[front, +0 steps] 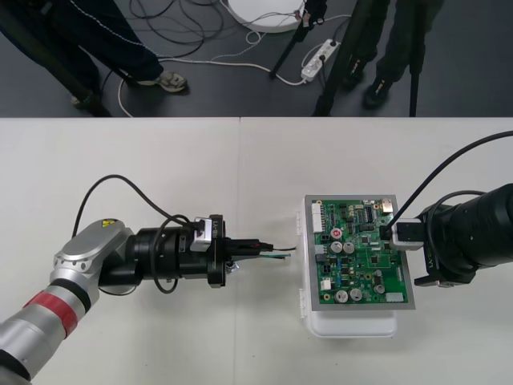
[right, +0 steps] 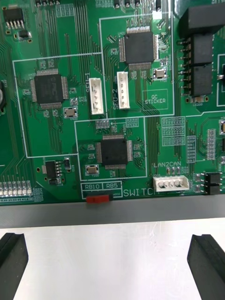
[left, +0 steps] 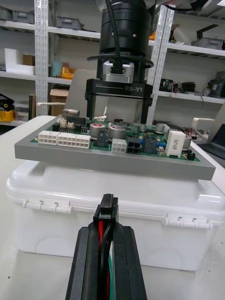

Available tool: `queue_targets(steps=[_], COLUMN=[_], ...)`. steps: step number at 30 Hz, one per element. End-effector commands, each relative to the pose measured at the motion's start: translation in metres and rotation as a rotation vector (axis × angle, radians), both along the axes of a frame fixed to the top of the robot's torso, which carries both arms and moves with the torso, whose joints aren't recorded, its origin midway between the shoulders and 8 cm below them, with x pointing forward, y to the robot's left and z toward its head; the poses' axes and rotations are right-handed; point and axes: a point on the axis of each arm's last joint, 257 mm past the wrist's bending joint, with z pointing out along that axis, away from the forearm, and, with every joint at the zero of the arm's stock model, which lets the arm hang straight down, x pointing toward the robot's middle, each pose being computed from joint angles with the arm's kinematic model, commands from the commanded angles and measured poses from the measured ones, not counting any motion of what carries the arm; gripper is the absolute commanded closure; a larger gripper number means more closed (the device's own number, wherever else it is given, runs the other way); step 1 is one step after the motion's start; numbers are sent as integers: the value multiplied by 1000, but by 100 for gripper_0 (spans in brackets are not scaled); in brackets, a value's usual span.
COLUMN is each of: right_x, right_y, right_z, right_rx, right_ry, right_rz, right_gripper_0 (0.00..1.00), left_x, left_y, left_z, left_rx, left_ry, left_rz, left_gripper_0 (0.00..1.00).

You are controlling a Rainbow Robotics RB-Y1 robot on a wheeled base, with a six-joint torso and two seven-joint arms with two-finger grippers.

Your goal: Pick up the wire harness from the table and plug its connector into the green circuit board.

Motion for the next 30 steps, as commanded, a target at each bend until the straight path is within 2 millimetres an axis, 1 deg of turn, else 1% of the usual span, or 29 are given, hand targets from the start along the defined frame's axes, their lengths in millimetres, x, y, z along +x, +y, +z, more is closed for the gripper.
queue_targets(steps=[1, 6, 14, 23, 30], right_x=[0, 3, 9, 11, 6], right_y=[10, 8, 8, 3, 14], right_z=[8, 11, 13, 8, 8], right_rx=[-14, -65, -96, -143, -126], right_ry=[-19, -62, -103, -117, -114], right_rz=[25, 46, 58, 64, 81], right_gripper_0=[0, 0, 0, 0, 0], left_x=[-9, -14, -26, -26, -22], left_y=[-20, -30, -43, -50, -58], left_z=[30, 33, 41, 45, 44], left_rx=[-70, -87, -133, -143, -120], left_ry=[-157, -159, -134, -142, -151], left_rz=[-74, -93, -128, -134, -131], left_gripper_0=[100, 100, 100, 100, 100])
